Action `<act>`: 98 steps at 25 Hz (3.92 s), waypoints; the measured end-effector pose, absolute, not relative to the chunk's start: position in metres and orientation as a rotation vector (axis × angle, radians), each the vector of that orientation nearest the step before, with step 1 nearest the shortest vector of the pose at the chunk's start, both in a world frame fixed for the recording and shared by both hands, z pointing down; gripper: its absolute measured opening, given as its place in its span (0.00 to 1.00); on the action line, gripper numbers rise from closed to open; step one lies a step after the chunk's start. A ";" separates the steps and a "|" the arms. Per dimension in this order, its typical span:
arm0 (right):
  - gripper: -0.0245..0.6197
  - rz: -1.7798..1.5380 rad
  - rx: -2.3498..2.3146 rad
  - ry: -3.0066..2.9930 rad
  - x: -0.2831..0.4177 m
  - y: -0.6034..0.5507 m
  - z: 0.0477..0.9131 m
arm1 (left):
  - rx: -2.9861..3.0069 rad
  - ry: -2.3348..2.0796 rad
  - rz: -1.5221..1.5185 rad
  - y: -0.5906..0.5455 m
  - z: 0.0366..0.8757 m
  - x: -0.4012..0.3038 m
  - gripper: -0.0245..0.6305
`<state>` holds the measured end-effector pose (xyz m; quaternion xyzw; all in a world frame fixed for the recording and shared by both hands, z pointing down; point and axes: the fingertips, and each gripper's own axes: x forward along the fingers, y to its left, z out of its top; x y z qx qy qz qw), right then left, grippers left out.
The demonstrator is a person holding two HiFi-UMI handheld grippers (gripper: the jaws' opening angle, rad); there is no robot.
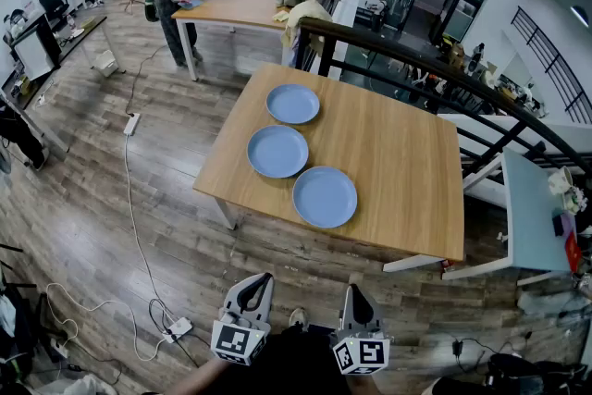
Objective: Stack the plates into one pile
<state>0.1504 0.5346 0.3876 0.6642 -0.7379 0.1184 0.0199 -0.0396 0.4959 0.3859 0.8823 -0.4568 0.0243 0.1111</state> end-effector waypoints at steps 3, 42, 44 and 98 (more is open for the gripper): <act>0.09 0.370 2.062 -2.290 0.151 0.534 0.391 | 2.596 -1.343 0.063 0.494 0.386 -0.039 0.08; 0.09 0.421 2.191 -2.130 0.100 0.534 0.403 | 2.586 -1.150 0.099 0.479 0.418 -0.089 0.08; 0.09 0.414 2.181 -2.140 0.102 0.524 0.403 | 2.580 -1.164 0.102 0.473 0.419 -0.088 0.08; 0.09 0.655 1.902 -2.094 0.280 0.251 0.541 | 2.448 -1.209 0.440 0.216 0.526 0.059 0.08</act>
